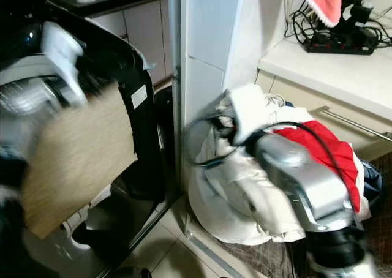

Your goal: Clothes washing

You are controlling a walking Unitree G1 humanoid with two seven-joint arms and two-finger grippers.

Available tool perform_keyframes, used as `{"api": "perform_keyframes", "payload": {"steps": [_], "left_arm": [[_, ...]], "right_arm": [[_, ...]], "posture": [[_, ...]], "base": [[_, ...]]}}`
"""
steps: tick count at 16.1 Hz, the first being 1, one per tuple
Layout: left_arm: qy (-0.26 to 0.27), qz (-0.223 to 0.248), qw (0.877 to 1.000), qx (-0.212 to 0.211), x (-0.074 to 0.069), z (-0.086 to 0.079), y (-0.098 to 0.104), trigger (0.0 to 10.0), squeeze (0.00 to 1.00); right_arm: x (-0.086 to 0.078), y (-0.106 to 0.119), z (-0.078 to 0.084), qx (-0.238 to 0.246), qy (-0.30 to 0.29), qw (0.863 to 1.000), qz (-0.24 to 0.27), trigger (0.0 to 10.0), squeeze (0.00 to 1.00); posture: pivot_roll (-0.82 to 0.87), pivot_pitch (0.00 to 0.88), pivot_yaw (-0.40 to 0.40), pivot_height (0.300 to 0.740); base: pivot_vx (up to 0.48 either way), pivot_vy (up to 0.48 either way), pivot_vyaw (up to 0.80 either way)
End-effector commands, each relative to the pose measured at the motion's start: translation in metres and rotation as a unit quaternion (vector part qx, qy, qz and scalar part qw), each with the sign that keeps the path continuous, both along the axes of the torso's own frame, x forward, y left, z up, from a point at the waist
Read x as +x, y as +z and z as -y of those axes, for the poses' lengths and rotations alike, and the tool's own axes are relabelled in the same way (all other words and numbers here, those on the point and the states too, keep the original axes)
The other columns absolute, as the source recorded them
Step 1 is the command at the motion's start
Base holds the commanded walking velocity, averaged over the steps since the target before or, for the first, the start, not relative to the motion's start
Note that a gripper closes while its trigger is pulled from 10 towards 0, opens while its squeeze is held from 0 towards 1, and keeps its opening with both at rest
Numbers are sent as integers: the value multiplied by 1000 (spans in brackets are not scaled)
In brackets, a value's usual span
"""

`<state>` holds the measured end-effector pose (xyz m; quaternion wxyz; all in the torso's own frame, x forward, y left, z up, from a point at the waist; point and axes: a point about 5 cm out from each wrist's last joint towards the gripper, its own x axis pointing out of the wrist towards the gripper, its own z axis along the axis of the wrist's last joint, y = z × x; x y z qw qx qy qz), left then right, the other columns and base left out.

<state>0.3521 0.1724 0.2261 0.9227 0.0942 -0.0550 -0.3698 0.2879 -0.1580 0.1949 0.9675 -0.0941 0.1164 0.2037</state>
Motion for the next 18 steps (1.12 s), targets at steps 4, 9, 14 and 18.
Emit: {"api": "perform_keyframes", "payload": {"steps": [4, 9, 14, 18], "left_arm": [[-105, -6, 994, -41, -33, 49, -7, 10000, 0], [-167, -67, 983, -24, -60, 75, -30, 10000, 0], [-178, -90, 980, -2, -74, 88, -45, 10000, 0], [-180, -97, 979, 7, -78, 90, -48, 10000, 0]], "right_arm": [[-4, 7, 55, -35, -77, 996, -16, 10000, 1000], [-18, -10, 79, -48, -46, 994, -88, 10000, 1000], [-4, -42, 93, -77, -51, 992, -83, 10000, 0], [8, -57, 90, -45, -5, 996, -77, 10000, 0]], "posture": [[-86, 0, 22, 740], [-91, 0, 27, 740], [-87, 0, 30, 740], [-86, 0, 33, 740]], "base": [[0, 0, 0], [0, 0, 0], [0, 0, 0], [0, 0, 0]]}}
